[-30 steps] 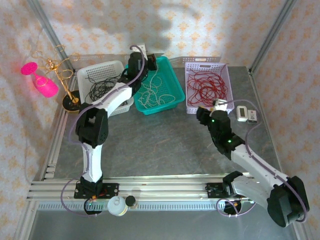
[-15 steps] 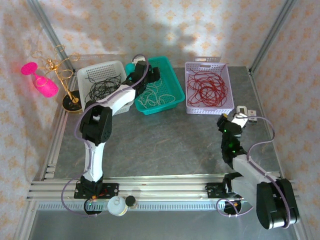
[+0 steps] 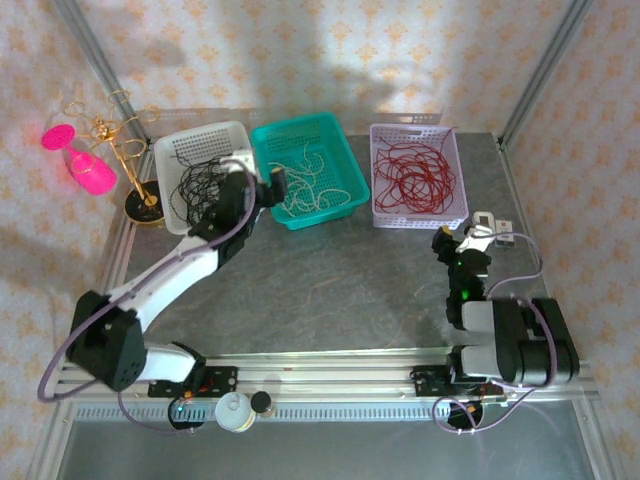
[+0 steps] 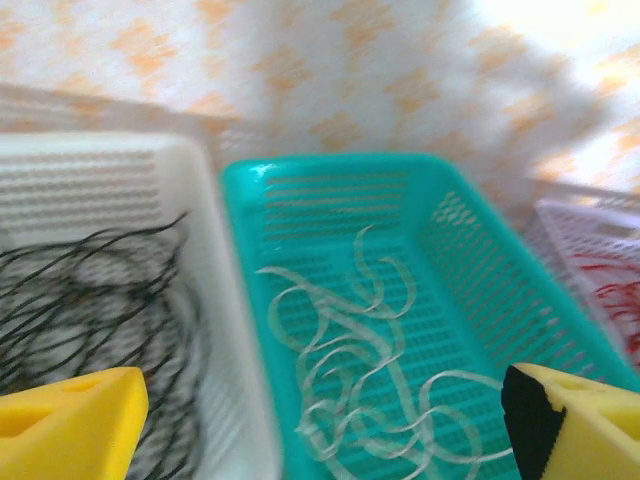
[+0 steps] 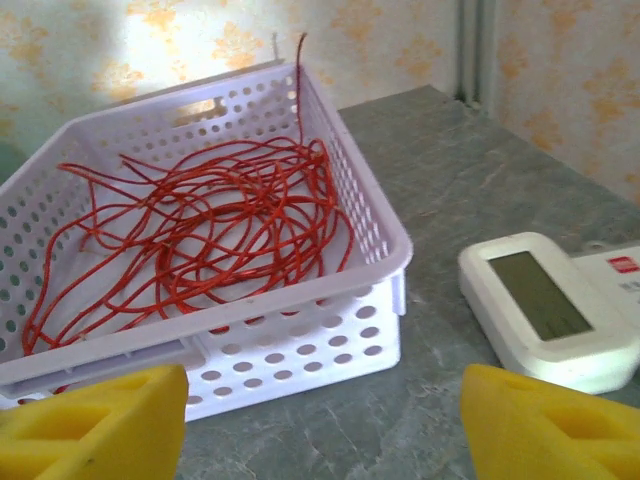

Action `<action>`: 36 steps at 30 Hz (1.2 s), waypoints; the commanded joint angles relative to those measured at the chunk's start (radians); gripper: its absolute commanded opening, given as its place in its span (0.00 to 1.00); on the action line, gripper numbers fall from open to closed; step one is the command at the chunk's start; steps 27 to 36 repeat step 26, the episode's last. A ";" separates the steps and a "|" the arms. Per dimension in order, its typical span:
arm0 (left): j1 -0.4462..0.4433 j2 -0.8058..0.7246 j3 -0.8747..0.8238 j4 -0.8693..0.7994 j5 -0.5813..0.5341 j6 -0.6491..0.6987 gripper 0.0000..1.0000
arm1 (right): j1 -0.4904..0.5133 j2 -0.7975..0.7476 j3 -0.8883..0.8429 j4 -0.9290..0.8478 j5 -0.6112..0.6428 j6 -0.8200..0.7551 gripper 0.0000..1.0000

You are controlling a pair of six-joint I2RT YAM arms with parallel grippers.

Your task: Untangle the cables

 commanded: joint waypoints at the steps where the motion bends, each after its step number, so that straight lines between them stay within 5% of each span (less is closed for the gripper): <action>1: 0.013 -0.098 -0.156 0.057 -0.147 0.024 0.94 | -0.015 0.147 -0.016 0.345 -0.130 -0.015 0.71; 4: 0.022 -0.178 -0.280 0.123 -0.204 0.043 0.95 | -0.015 0.098 0.030 0.167 -0.128 -0.029 0.74; 8: 0.090 -0.205 -0.484 0.335 -0.276 0.186 0.97 | 0.012 0.123 0.089 0.090 -0.050 -0.032 1.00; 12: 0.254 -0.136 -0.649 0.671 -0.056 0.208 0.98 | 0.026 0.132 0.086 0.106 -0.023 -0.040 1.00; 15: 0.287 -0.008 -0.751 1.069 0.025 0.269 0.98 | 0.031 0.130 0.090 0.095 -0.014 -0.042 0.99; 21: 0.296 0.168 -0.680 1.158 0.034 0.350 0.97 | 0.045 0.134 0.096 0.085 0.012 -0.048 1.00; 26: 0.365 0.198 -0.706 1.221 0.097 0.278 0.98 | 0.045 0.129 0.090 0.094 0.014 -0.047 1.00; 36: 0.365 0.198 -0.706 1.221 0.097 0.278 0.98 | 0.045 0.129 0.090 0.094 0.014 -0.047 1.00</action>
